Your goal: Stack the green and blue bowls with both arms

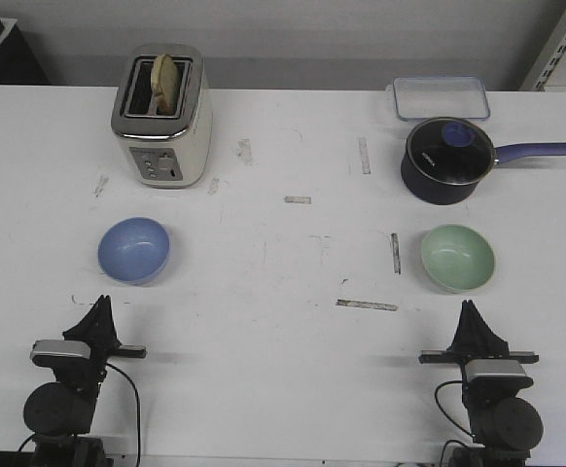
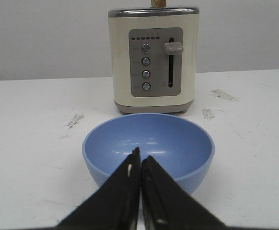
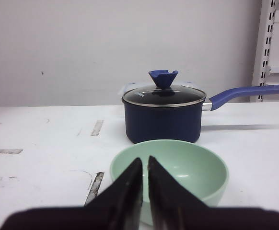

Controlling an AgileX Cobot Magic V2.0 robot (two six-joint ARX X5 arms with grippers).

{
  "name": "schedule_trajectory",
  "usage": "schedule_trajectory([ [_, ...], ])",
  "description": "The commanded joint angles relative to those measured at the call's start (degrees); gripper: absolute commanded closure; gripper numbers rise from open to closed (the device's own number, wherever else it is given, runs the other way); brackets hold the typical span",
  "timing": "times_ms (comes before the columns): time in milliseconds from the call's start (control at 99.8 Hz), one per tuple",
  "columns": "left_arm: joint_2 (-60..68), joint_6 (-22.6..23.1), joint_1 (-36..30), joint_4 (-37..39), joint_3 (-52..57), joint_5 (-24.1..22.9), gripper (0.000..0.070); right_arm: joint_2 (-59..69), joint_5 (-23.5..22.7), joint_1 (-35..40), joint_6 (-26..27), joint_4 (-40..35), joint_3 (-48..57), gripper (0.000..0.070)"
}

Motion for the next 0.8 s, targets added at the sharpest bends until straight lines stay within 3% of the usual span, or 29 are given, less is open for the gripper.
schedule_trajectory([
  [0, -0.1, 0.5, 0.0, 0.7, -1.2, -0.1, 0.0698, 0.0, 0.0, 0.0, 0.2, 0.7, -0.1, 0.0691],
  [541, -0.1, 0.5, 0.0, 0.7, -1.2, -0.1, 0.0698, 1.0, -0.1, 0.1, -1.9, -3.2, 2.1, 0.0694],
  [792, -0.1, 0.5, 0.0, 0.7, -1.2, -0.1, 0.0698, 11.1, -0.1, 0.1, -3.3, -7.0, 8.7, 0.0694],
])
